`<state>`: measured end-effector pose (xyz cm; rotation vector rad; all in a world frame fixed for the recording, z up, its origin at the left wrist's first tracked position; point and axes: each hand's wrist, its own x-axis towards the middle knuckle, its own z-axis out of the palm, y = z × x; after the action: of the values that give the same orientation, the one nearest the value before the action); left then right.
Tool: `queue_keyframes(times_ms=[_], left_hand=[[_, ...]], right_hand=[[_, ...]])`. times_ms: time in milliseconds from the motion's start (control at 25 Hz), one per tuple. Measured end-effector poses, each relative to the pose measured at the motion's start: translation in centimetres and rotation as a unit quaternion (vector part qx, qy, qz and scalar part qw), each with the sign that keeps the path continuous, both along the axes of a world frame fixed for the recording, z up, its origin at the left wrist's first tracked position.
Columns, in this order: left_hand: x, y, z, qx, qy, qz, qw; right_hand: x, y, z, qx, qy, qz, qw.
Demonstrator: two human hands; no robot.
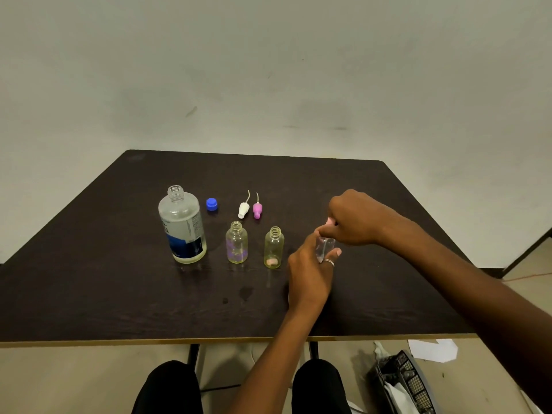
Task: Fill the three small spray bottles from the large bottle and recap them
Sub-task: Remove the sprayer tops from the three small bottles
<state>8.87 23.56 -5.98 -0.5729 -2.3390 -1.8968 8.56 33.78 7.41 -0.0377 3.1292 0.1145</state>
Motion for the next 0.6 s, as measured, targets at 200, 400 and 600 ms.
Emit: queue_keyframes(times_ms=[200, 400, 600], left_hand=[[-0.2, -0.2, 0.0, -0.018, -0.003, -0.011, 1.0], [-0.1, -0.3, 0.2, -0.011, -0.005, -0.015, 1.0], [-0.2, -0.2, 0.1, -0.023, -0.008, -0.005, 1.0]], right_hand=[[-0.1, 0.4, 0.7, -0.019, -0.05, 0.072, 0.996], [-0.2, 0.5, 1.0, -0.018, -0.073, 0.053, 0.996], [-0.1, -0.5, 0.0, 0.079, 0.007, -0.013, 0.997]])
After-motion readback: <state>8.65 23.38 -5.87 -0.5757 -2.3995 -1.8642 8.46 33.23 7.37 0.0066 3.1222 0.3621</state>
